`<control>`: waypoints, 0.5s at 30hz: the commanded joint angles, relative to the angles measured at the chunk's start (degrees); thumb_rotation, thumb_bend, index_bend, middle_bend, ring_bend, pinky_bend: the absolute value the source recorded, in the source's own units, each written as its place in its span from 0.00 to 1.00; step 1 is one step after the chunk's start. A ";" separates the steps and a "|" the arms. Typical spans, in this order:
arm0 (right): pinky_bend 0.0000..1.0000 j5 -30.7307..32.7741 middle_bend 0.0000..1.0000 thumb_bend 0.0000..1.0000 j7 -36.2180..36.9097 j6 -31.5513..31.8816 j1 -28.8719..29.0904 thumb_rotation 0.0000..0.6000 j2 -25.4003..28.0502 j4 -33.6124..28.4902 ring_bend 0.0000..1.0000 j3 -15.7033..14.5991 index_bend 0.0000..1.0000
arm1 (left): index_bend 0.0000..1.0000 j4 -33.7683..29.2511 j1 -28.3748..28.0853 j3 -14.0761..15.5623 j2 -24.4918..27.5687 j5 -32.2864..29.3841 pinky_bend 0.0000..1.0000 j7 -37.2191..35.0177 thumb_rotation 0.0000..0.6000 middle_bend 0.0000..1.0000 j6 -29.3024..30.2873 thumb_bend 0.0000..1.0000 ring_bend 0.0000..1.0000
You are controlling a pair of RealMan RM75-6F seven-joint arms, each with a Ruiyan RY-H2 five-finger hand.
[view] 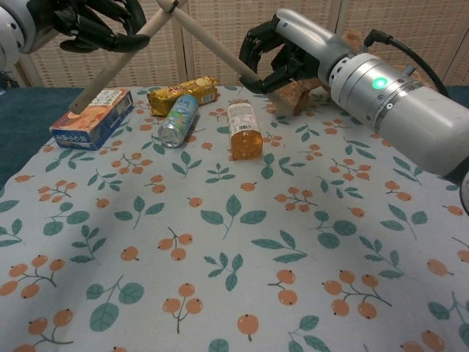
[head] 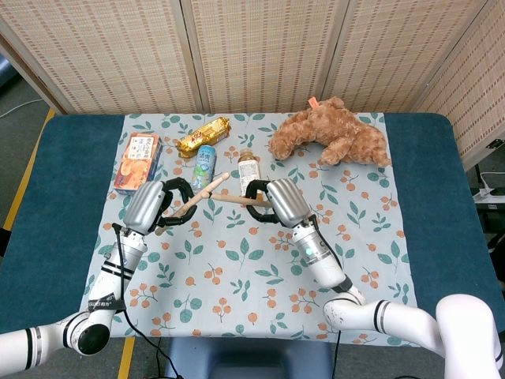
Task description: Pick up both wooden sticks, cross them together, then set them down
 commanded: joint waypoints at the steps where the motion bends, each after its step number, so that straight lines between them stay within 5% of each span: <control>1: 1.00 -0.30 0.64 0.44 -1.70 1.03 0.00 1.00 -0.20 0.62 0.93 0.01 0.83 | 0.70 0.22 -0.03 0.05 0.08 0.07 1.00 0.03 1.00 0.88 -0.04 0.38 0.93; 15: 1.00 0.06 0.65 0.44 -2.28 0.90 -0.03 1.00 0.72 -3.46 0.93 0.45 0.83 | 0.70 1.76 -0.43 1.51 -1.19 -0.34 1.00 0.06 1.00 0.88 -1.40 0.38 0.93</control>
